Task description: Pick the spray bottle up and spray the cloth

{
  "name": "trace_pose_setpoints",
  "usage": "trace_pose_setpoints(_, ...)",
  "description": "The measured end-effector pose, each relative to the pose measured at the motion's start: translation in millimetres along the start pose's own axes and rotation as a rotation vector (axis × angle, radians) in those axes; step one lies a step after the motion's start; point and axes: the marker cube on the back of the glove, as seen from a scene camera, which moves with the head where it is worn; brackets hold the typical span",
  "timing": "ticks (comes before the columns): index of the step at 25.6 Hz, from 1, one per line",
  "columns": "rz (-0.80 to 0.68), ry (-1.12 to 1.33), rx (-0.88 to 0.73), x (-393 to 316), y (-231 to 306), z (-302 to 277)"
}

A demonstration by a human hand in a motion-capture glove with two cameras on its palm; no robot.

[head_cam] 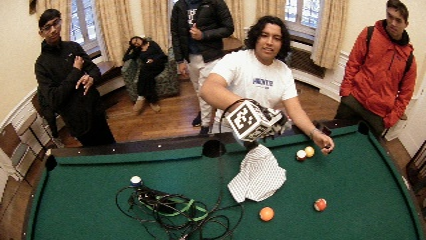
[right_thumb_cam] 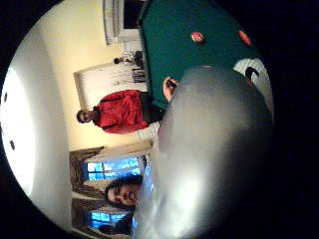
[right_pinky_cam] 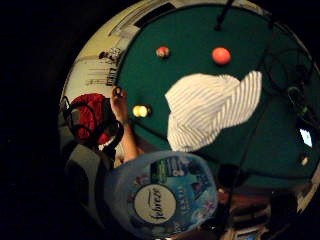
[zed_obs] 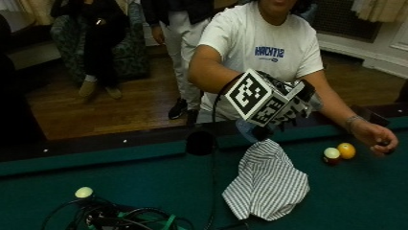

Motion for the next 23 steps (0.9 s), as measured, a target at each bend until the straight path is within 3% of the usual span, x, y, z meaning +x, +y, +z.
trace_pose_setpoints(15, -0.334, -0.254, 0.167, -29, -65, 86)
trace_pose_setpoints(23, -0.411, -0.308, 0.201, -26, -108, 154)
